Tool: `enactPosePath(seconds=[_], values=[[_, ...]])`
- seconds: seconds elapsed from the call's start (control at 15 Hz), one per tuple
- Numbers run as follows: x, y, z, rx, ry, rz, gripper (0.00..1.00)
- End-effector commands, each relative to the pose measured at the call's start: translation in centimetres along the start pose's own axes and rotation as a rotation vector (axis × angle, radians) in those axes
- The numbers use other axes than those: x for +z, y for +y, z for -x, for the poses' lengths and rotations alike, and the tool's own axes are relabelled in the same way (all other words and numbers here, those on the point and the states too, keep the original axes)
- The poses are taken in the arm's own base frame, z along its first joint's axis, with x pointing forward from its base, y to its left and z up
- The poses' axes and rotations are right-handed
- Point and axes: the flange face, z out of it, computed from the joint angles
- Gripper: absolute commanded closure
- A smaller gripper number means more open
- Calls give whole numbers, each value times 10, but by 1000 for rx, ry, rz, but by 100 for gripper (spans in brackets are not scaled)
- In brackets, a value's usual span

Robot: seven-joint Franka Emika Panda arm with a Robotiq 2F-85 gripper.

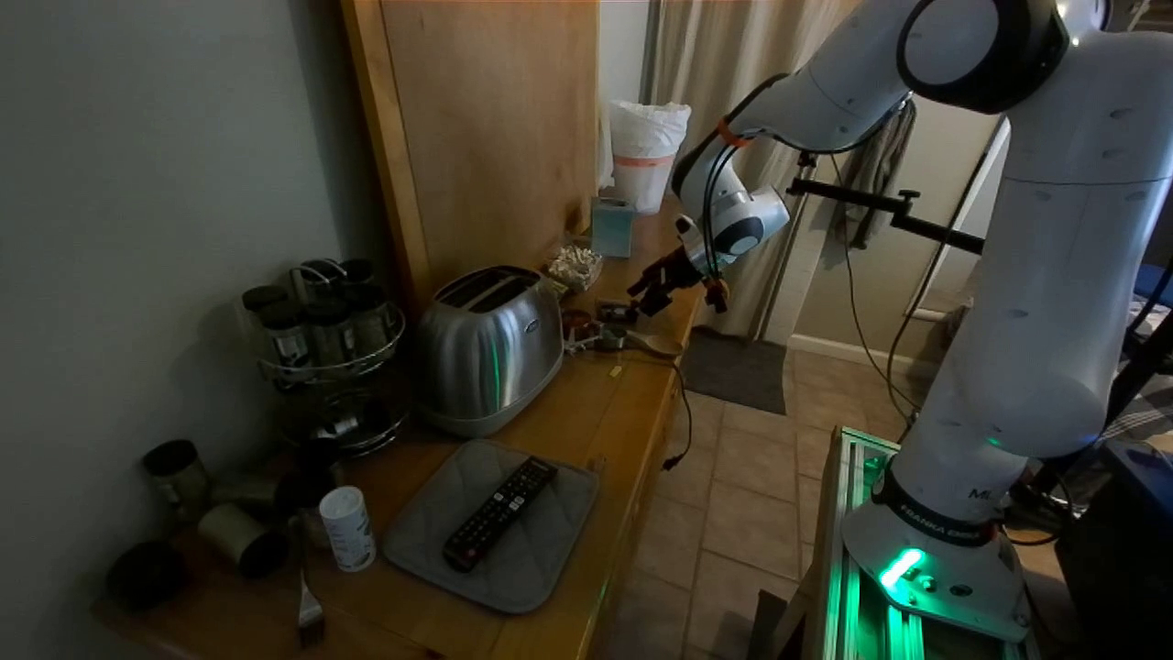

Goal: Place the jar upright.

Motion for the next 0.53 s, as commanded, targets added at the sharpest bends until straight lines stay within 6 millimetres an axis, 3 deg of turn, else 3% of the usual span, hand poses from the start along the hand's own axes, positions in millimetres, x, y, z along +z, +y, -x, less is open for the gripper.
enactPosePath(seconds=[0.0,0.33,0.47], values=[[11,5,6,-3,21,7,39],[20,-1,10,5,2,-45,75],[14,-2,3,3,4,-35,76]])
